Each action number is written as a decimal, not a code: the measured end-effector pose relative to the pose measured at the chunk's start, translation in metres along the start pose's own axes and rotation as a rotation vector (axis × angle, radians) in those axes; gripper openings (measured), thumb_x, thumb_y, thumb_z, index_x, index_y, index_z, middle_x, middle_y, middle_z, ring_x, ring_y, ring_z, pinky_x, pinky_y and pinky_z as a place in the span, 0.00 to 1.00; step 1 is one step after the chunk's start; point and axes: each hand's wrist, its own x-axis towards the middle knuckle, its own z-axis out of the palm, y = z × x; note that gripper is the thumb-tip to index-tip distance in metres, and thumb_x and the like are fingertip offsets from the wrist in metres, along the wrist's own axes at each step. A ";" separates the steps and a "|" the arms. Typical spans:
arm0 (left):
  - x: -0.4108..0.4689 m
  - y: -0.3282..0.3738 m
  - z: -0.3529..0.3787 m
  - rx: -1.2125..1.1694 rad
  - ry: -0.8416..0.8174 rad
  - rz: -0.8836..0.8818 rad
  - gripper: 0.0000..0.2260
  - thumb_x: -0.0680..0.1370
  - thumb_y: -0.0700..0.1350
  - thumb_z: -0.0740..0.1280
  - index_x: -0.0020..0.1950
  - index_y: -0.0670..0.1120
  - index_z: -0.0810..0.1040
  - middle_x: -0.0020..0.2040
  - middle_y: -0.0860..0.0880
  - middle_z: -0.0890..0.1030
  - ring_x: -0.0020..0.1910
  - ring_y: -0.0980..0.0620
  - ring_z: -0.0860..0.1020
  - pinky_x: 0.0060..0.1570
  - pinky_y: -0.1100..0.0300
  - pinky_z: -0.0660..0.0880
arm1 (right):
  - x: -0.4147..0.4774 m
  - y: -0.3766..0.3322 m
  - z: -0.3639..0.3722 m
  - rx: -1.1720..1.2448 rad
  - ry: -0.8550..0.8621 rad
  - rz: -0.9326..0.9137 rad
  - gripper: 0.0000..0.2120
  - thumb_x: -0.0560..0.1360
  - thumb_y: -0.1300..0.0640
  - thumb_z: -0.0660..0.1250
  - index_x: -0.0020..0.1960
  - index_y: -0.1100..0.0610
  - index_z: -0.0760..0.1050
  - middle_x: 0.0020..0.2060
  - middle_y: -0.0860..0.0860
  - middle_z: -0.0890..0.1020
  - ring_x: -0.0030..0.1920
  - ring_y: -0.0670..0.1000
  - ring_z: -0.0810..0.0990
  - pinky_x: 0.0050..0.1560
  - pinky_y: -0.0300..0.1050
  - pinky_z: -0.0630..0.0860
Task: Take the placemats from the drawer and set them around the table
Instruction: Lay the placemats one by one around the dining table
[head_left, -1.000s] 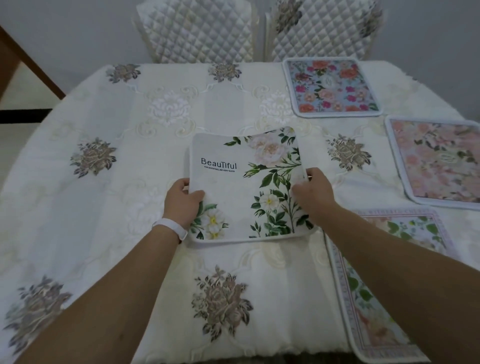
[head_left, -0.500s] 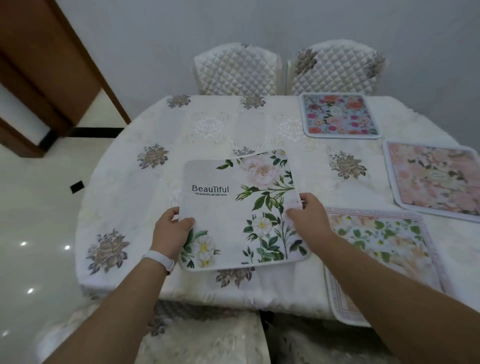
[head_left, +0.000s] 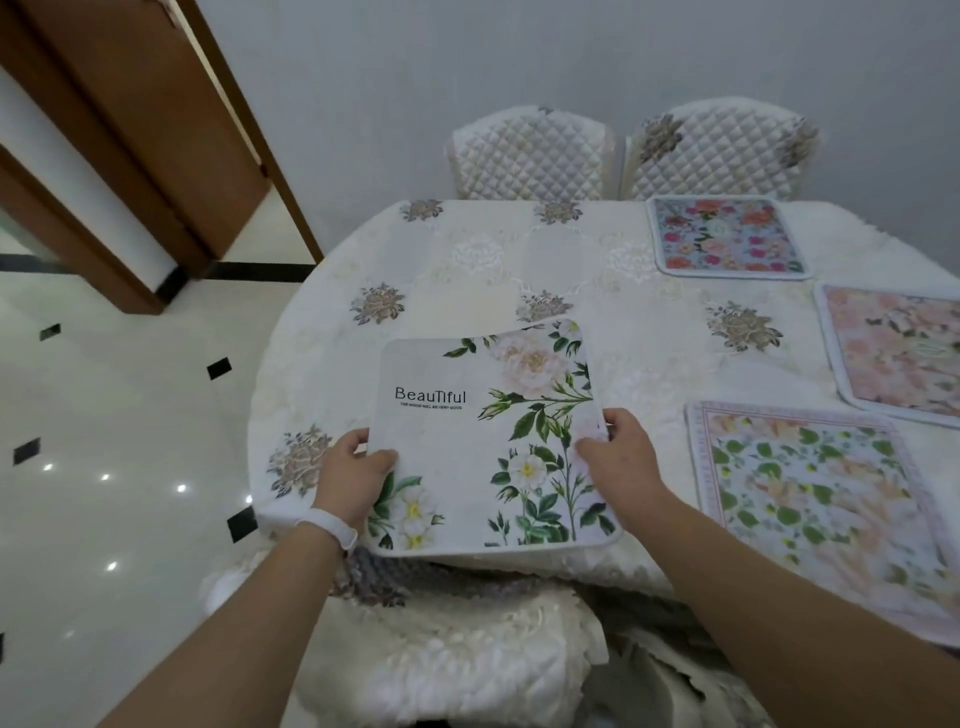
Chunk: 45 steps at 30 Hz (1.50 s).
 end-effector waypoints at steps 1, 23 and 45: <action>0.005 -0.004 -0.004 0.008 -0.003 -0.007 0.09 0.75 0.36 0.68 0.53 0.45 0.78 0.48 0.43 0.84 0.44 0.43 0.83 0.41 0.52 0.80 | 0.000 0.001 0.009 -0.001 0.007 0.013 0.10 0.76 0.64 0.65 0.55 0.53 0.72 0.45 0.52 0.80 0.42 0.55 0.80 0.37 0.48 0.77; 0.107 -0.048 -0.070 0.068 -0.148 -0.067 0.09 0.74 0.37 0.67 0.54 0.45 0.78 0.45 0.47 0.83 0.42 0.49 0.81 0.41 0.57 0.78 | -0.010 0.026 0.138 -0.112 0.252 0.193 0.11 0.75 0.64 0.64 0.55 0.53 0.73 0.41 0.49 0.79 0.37 0.47 0.76 0.31 0.41 0.72; 0.109 -0.095 -0.034 1.064 -0.366 0.729 0.24 0.76 0.50 0.62 0.71 0.42 0.68 0.72 0.38 0.67 0.71 0.38 0.65 0.68 0.42 0.65 | 0.004 0.073 0.149 -1.174 -0.092 -0.251 0.31 0.78 0.44 0.55 0.78 0.55 0.55 0.77 0.59 0.57 0.76 0.60 0.55 0.74 0.61 0.52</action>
